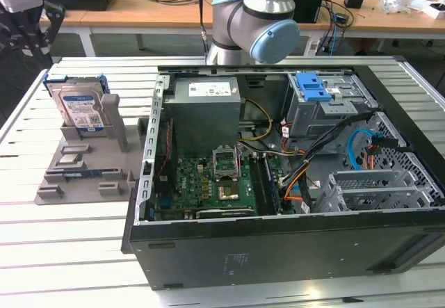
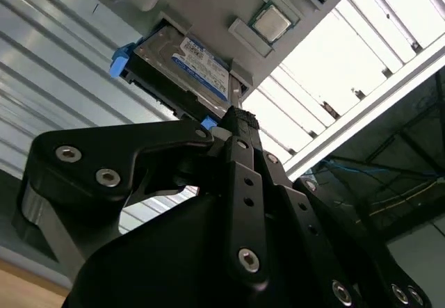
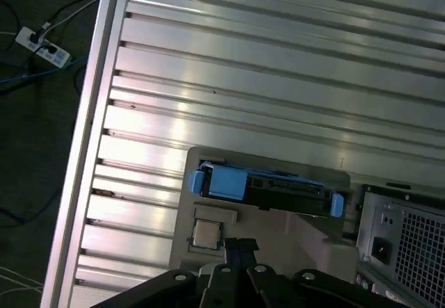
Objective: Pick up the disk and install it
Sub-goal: 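Pick up the disk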
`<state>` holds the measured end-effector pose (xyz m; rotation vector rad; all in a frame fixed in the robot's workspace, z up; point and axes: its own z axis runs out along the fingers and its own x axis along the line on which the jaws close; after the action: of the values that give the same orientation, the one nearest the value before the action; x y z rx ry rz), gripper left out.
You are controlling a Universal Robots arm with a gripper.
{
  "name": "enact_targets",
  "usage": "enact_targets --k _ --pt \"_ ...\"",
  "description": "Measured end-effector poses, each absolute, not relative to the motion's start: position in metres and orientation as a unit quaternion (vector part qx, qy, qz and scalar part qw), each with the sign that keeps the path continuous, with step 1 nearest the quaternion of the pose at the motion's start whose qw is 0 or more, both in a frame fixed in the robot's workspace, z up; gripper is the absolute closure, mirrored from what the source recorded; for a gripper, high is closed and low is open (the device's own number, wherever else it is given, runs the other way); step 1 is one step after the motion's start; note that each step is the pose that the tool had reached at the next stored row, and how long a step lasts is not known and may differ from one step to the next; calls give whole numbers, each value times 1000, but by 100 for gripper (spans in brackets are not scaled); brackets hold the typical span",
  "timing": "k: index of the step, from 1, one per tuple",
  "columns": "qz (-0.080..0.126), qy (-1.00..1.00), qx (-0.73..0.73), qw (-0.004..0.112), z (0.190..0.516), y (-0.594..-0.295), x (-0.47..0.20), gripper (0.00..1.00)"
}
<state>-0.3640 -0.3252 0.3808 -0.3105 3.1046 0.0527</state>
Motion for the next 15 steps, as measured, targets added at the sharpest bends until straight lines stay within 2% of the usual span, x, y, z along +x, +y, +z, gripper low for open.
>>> enact_targets --k 15 --pt "18 976 -217 8 381 -325 -364 89"
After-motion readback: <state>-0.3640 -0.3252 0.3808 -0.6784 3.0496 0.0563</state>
